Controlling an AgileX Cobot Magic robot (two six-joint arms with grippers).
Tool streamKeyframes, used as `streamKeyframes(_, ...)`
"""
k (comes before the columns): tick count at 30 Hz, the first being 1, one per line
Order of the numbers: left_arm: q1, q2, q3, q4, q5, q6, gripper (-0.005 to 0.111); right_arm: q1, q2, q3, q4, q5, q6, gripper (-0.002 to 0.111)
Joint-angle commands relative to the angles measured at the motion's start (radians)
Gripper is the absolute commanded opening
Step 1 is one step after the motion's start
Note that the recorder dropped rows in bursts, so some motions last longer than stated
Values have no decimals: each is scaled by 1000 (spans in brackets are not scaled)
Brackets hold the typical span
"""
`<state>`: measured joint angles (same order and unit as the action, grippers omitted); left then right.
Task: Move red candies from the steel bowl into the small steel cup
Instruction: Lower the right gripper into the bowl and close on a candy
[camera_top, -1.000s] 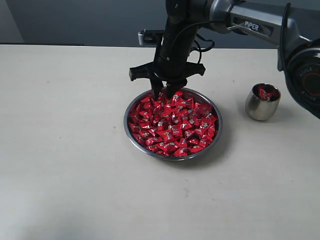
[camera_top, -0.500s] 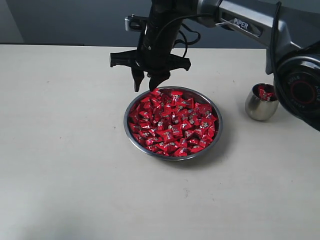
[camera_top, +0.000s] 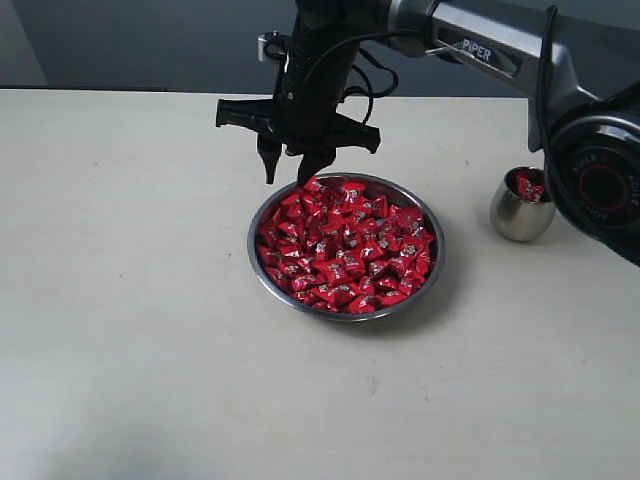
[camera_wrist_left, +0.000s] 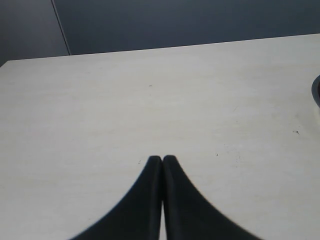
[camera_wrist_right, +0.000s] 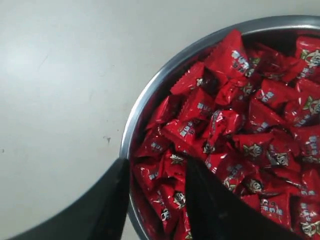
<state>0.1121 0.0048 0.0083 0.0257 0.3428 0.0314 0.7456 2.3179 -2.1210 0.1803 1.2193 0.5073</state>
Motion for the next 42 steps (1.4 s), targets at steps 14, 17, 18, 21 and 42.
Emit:
streamKeyframes(14,-4,-5,-8,1,-9,-2,0,0,-8,-7,28,2,57,37)
streamKeyframes(17,-4,-5,-8,1,-9,-2,0,0,-8,-7,30,2,160,37)
streamKeyframes(18,-4,-5,-8,1,-9,-2,0,0,-8,-7,22,2,159,37)
streamKeyframes(21,-4,-5,-8,1,-9,-2,0,0,-8,-7,3,2,161,37)
streamKeyframes(42,-4,-5,-8,1,-9,-2,0,23,-79,181,-126,2,261,37)
